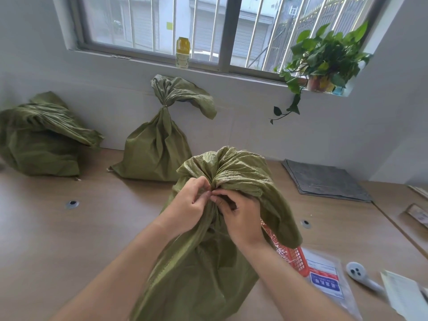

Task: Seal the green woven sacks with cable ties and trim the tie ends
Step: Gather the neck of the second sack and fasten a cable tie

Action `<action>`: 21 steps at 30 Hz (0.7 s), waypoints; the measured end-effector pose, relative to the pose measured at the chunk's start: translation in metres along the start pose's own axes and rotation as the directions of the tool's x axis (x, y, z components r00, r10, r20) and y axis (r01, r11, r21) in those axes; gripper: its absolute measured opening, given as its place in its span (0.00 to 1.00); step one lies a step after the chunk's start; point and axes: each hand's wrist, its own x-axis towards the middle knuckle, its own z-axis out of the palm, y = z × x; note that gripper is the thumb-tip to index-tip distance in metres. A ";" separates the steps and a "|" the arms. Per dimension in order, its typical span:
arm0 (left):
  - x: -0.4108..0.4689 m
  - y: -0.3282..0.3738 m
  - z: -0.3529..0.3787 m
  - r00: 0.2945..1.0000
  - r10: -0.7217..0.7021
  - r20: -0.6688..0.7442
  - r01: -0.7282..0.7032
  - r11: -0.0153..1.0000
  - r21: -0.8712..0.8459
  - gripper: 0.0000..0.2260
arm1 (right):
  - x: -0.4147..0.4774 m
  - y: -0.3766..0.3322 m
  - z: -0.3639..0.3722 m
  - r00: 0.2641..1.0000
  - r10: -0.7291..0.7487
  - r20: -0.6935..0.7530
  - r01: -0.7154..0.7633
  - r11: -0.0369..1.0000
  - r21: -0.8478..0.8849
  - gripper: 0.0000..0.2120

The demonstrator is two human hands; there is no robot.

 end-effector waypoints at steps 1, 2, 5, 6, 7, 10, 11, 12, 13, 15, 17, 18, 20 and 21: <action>0.000 0.000 -0.001 1.000 0.011 0.011 -0.011 1.000 0.010 0.04 | 0.000 0.001 -0.001 1.000 -0.030 0.002 0.030 0.998 -0.046 0.05; -0.001 0.001 -0.001 0.999 0.030 0.017 -0.031 0.999 0.020 0.04 | 0.000 0.002 -0.001 0.998 -0.060 0.009 0.061 0.994 -0.093 0.05; -0.001 0.000 -0.003 0.997 0.073 0.013 -0.074 0.996 0.045 0.04 | -0.001 0.008 -0.003 0.991 -0.129 0.044 0.136 0.965 -0.225 0.04; -0.002 -0.001 -0.005 0.998 0.059 0.019 -0.059 0.998 -0.004 0.03 | -0.001 0.012 -0.004 0.987 -0.149 0.054 0.158 0.949 -0.272 0.06; -0.003 -0.003 -0.006 0.999 0.026 0.028 -0.023 0.993 -0.114 0.02 | -0.001 0.016 -0.005 0.984 -0.170 0.060 0.180 0.929 -0.324 0.08; -0.006 -0.009 -0.009 0.993 -0.049 0.108 0.101 0.828 -0.552 0.02 | 0.001 0.028 -0.009 0.977 -0.202 0.066 0.211 0.887 -0.411 0.15; -0.008 -0.010 -0.009 0.990 -0.050 0.130 0.122 0.769 -0.628 0.03 | 0.001 0.029 -0.010 0.979 -0.191 0.067 0.202 0.897 -0.394 0.15; -0.010 -0.011 -0.007 0.989 -0.046 0.139 0.128 0.737 -0.663 0.02 | 0.000 0.029 -0.009 0.984 -0.165 0.065 0.177 0.917 -0.357 0.13; -0.010 -0.012 -0.006 0.989 -0.047 0.137 0.127 0.744 -0.656 0.02 | -0.001 0.028 -0.009 0.989 -0.133 0.059 0.145 0.938 -0.315 0.10; -0.010 -0.011 -0.005 0.991 -0.041 0.125 0.101 0.846 -0.523 0.06 | -0.003 0.025 -0.007 0.995 -0.098 0.037 0.104 0.959 -0.265 0.05; -0.006 -0.006 -0.006 0.996 -0.002 0.090 0.029 0.952 -0.305 0.15 | -0.004 0.023 -0.007 0.995 -0.096 0.037 0.102 0.964 -0.247 0.05; -0.004 -0.002 -0.007 0.997 0.031 0.070 -0.017 0.981 -0.193 0.18 | -0.004 0.022 -0.007 0.993 -0.105 0.047 0.113 0.964 -0.241 0.07; -0.001 0.005 -0.007 0.993 0.102 0.062 -0.101 0.995 -0.014 0.21 | -0.003 0.020 -0.007 0.990 -0.132 0.058 0.142 0.963 -0.230 0.10; 0.000 0.008 -0.006 0.989 0.123 0.080 -0.125 0.992 0.019 0.20 | -0.003 0.018 -0.007 0.989 -0.139 0.060 0.149 0.963 -0.223 0.11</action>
